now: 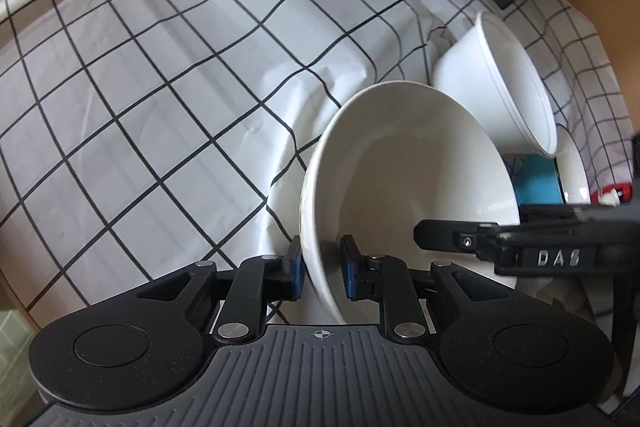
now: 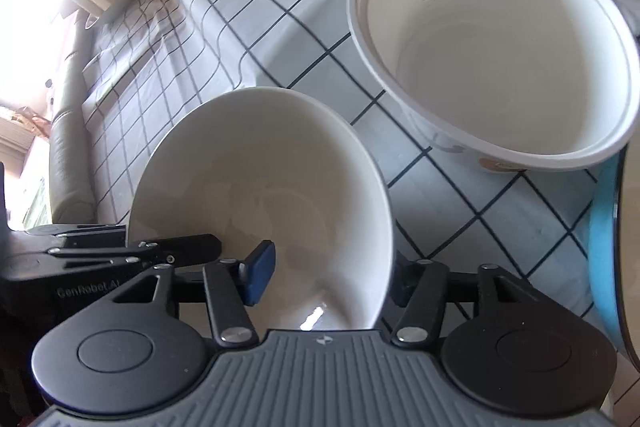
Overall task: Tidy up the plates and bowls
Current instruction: 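Lift the large white bowl with both tools and carry it over the floral plate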
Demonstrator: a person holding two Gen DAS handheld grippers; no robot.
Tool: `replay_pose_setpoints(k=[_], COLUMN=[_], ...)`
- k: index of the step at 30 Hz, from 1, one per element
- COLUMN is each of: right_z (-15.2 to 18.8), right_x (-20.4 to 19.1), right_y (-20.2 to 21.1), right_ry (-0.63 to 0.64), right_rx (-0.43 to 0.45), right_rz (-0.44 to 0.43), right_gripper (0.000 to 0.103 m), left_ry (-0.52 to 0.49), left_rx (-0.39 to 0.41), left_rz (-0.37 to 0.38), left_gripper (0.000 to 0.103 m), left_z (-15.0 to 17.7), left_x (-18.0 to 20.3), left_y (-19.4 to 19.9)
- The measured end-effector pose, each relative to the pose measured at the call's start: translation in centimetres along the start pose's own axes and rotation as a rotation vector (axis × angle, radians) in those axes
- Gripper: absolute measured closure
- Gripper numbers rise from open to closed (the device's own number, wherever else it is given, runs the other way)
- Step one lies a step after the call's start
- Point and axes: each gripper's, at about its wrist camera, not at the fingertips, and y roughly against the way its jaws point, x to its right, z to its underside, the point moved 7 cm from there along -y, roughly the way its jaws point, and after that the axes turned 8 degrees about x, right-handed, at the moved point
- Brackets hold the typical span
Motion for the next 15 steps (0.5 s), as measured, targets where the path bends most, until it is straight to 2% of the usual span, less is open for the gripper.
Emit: replay_pose_setpoints(k=[4,8,12,15], right_z=[0.2,0.6,0.1,-0.4], right_x=[-0.4,-1.0,-0.9,-0.7], right_y=[0.1,0.1,0.7,0.9], right_ry=[0.044,0.089,0.129,0.120], right_rx=[0.043,0.075,0.132,0.137], right_rz=[0.068,0.105,0.161,0.135], right_gripper=[0.058,0.057,0.059,0.059], left_ry=[0.033,0.042,-0.018,-0.042], left_rx=[-0.039,-0.011,0.016,0.021], left_rz=[-0.029,-0.051,-0.062,-0.076], left_gripper=[0.081,0.080,0.078,0.077], left_z=[-0.9,-1.6,-1.7,-1.7], left_x=[0.2,0.1,0.6,0.9], left_y=[-0.6,-0.9,-1.1,-1.1])
